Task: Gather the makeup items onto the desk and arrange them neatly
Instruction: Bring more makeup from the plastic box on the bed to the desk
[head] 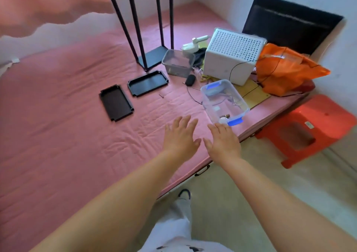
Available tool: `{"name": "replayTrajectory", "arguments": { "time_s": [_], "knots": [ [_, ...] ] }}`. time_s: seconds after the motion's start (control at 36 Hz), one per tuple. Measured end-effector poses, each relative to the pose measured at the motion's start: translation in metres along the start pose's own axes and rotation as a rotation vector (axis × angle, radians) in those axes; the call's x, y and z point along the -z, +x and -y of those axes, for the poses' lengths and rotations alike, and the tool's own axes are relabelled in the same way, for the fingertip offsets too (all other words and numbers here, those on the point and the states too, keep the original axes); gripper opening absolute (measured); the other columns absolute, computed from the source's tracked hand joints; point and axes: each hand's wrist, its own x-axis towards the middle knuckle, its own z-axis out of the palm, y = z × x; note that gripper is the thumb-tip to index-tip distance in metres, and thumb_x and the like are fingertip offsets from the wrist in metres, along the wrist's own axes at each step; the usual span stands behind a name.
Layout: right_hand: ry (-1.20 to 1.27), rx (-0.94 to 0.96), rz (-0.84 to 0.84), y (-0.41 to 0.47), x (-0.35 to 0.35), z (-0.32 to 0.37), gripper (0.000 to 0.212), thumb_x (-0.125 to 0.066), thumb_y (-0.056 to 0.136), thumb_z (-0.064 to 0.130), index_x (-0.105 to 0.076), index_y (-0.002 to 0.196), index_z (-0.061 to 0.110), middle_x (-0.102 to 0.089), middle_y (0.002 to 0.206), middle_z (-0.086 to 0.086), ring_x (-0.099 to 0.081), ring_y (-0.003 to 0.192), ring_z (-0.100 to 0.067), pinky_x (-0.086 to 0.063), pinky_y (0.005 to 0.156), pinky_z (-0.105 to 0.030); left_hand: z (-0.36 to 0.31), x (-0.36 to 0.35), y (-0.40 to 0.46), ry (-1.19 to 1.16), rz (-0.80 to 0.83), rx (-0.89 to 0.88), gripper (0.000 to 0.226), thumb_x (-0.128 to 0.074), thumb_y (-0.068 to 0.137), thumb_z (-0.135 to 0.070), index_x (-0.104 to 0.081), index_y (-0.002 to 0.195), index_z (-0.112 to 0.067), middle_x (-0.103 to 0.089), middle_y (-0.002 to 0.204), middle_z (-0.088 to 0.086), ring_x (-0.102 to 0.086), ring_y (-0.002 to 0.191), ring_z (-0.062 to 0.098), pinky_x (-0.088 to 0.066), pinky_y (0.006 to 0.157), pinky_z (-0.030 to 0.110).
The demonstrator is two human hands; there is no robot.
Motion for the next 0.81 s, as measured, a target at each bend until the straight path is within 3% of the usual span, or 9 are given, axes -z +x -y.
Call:
{"name": "replayTrajectory", "arguments": {
  "time_s": [0.17, 0.25, 0.33, 0.42, 0.61, 0.81],
  "knots": [
    [-0.022, -0.078, 0.027, 0.064, 0.023, -0.036, 0.051, -0.039, 0.095, 0.039, -0.034, 0.142, 0.019, -0.034, 0.147, -0.002, -0.025, 0.137, -0.023, -0.025, 0.111, -0.036, -0.022, 0.015, 0.087, 0.023, 0.042, -0.112, 0.063, -0.042, 0.093, -0.047, -0.017, 0.147, -0.028, -0.011, 0.157, -0.004, -0.005, 0.144, 0.022, -0.012, 0.116, 0.049],
    [-0.019, -0.111, 0.068, 0.095, 0.027, -0.06, 0.053, -0.025, 0.091, 0.041, -0.037, 0.14, 0.023, -0.039, 0.143, 0.0, -0.029, 0.134, -0.023, -0.027, 0.108, -0.036, -0.032, 0.02, 0.13, 0.037, 0.038, -0.159, 0.061, -0.044, 0.093, -0.046, -0.02, 0.145, -0.027, -0.014, 0.156, -0.004, -0.009, 0.143, 0.022, -0.013, 0.116, 0.045],
    [0.036, -0.205, 0.09, 0.116, 0.033, -0.085, 0.044, -0.042, 0.09, 0.027, -0.042, 0.134, 0.023, -0.042, 0.139, 0.003, -0.031, 0.131, -0.019, -0.028, 0.106, -0.032, -0.041, 0.019, 0.162, 0.03, 0.06, -0.191, 0.06, -0.046, 0.092, -0.045, -0.022, 0.145, -0.027, -0.017, 0.155, -0.004, -0.013, 0.142, 0.022, -0.016, 0.114, 0.043],
    [0.026, -0.219, 0.156, 0.136, 0.035, -0.111, 0.046, -0.042, 0.09, 0.02, -0.041, 0.136, 0.02, -0.04, 0.139, 0.001, -0.028, 0.133, -0.018, -0.028, 0.107, -0.031, -0.047, 0.013, 0.189, 0.059, 0.094, -0.205, 0.06, -0.045, 0.092, -0.045, -0.022, 0.145, -0.027, -0.017, 0.155, -0.004, -0.014, 0.142, 0.023, -0.017, 0.113, 0.042],
    [0.026, -0.188, 0.263, 0.203, 0.033, -0.16, 0.045, -0.043, 0.09, 0.017, -0.04, 0.135, 0.017, -0.042, 0.137, -0.001, -0.03, 0.132, -0.02, -0.029, 0.106, -0.031, -0.06, -0.017, 0.255, 0.035, 0.178, -0.115, 0.058, -0.044, 0.093, -0.042, -0.025, 0.144, -0.025, -0.022, 0.153, -0.003, -0.017, 0.14, 0.023, -0.02, 0.113, 0.04],
    [-0.006, -0.049, 0.454, 0.271, 0.018, -0.206, 0.042, -0.042, 0.089, 0.011, -0.042, 0.131, 0.016, -0.042, 0.135, -0.002, -0.033, 0.128, -0.022, -0.033, 0.103, -0.033, -0.082, -0.053, 0.309, -0.038, 0.251, 0.087, 0.056, -0.045, 0.093, -0.038, -0.027, 0.144, -0.024, -0.025, 0.152, -0.002, -0.022, 0.139, 0.022, -0.021, 0.11, 0.035]
  ]
}}
